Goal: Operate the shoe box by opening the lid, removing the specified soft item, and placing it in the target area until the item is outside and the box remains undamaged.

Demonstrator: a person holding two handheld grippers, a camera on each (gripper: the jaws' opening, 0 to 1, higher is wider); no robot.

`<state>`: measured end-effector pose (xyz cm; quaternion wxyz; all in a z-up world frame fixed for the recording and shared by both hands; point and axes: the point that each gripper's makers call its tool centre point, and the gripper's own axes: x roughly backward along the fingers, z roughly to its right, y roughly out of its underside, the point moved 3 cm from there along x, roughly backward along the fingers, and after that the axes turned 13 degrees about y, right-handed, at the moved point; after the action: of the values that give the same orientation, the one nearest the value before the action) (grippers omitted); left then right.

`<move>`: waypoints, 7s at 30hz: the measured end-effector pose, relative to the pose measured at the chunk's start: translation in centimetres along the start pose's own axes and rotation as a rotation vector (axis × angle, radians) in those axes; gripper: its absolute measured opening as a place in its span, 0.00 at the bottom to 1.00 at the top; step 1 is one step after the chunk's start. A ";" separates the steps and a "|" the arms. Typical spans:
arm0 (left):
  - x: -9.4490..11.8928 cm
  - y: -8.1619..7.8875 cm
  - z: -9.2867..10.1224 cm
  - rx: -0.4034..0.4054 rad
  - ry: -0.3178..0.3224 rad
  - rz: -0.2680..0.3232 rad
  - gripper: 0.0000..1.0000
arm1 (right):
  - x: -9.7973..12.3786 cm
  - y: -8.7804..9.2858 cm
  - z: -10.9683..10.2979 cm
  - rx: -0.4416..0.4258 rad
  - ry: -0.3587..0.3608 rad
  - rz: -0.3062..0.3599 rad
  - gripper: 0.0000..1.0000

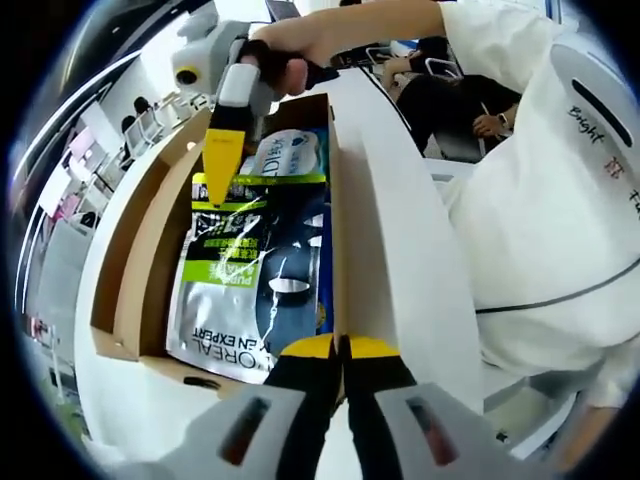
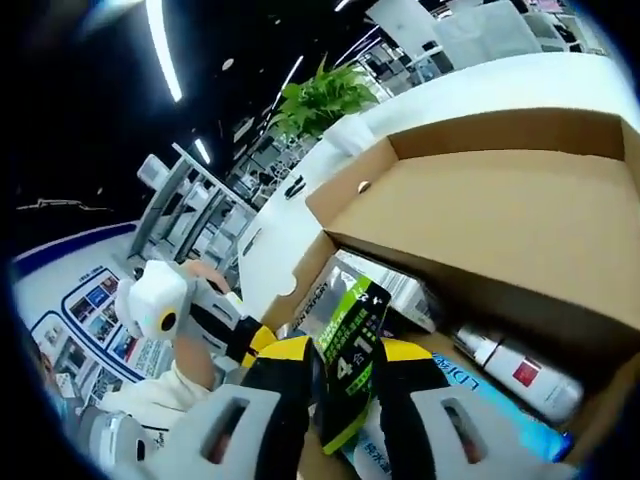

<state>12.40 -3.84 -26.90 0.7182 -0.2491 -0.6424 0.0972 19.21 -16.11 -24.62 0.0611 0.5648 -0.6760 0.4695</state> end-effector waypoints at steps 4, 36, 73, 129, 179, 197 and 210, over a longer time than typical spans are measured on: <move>0.0 0.0 0.0 -0.001 0.001 -0.002 0.02 | 0.6 -0.8 -1.6 -0.062 -0.106 0.038 0.22; 0.0 0.0 0.0 -0.002 -0.008 -0.006 0.02 | -1.0 -0.7 -2.2 -0.092 -0.080 0.026 0.15; -0.1 0.0 0.0 0.004 -0.012 -0.002 0.02 | -1.2 -0.4 -2.3 -0.132 -0.057 -0.026 0.00; -0.1 0.0 0.0 0.011 -0.012 0.004 0.02 | 8.3 -2.3 -4.9 -0.138 -0.252 0.149 0.00; -0.2 0.1 -0.1 0.026 0.021 0.029 0.01 | 16.1 -4.5 -1.4 -0.198 -0.305 0.258 0.00; -0.3 0.0 -0.1 0.036 0.025 0.032 0.01 | 19.4 -4.1 -2.0 -0.159 -0.253 0.319 0.00; -0.3 0.0 -0.1 0.042 0.024 0.031 0.01 | 21.2 -4.8 -1.9 -0.118 -0.243 0.336 0.00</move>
<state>12.45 -4.04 -27.18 0.7291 -0.2453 -0.6278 0.1189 14.79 -29.34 -7.89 -0.0667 0.4921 -0.7893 0.3612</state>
